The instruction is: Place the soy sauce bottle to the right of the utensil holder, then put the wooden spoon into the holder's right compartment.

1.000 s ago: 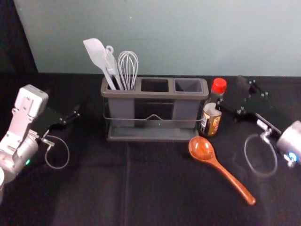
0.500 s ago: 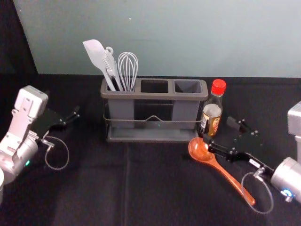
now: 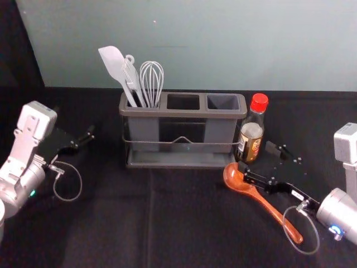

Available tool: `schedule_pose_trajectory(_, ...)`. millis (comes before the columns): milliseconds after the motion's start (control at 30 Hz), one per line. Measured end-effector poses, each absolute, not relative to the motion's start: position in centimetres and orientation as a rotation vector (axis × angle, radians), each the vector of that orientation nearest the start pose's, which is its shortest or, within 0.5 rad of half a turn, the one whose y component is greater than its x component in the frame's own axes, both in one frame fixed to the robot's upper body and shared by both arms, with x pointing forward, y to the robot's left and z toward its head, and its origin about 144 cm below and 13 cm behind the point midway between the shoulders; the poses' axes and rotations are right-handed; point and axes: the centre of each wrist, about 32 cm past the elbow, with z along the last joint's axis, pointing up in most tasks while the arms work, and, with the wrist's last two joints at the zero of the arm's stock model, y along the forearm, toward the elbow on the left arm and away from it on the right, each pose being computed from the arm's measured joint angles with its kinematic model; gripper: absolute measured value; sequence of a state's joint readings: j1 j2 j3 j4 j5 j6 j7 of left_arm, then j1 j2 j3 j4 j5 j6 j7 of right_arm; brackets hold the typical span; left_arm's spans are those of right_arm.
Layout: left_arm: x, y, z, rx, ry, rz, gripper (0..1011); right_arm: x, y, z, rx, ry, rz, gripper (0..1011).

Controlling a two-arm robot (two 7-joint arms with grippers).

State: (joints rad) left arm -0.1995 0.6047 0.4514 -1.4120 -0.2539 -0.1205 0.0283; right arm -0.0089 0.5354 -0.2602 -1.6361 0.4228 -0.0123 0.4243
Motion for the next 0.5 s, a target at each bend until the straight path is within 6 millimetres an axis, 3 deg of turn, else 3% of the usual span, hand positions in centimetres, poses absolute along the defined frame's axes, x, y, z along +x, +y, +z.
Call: schedule_pose_trajectory(500,48.86,30.97,113.98,0.304,-0.285,1.248,1005,44.54,-29.65,115.68,-0.121,-0.006,-0.888,1004)
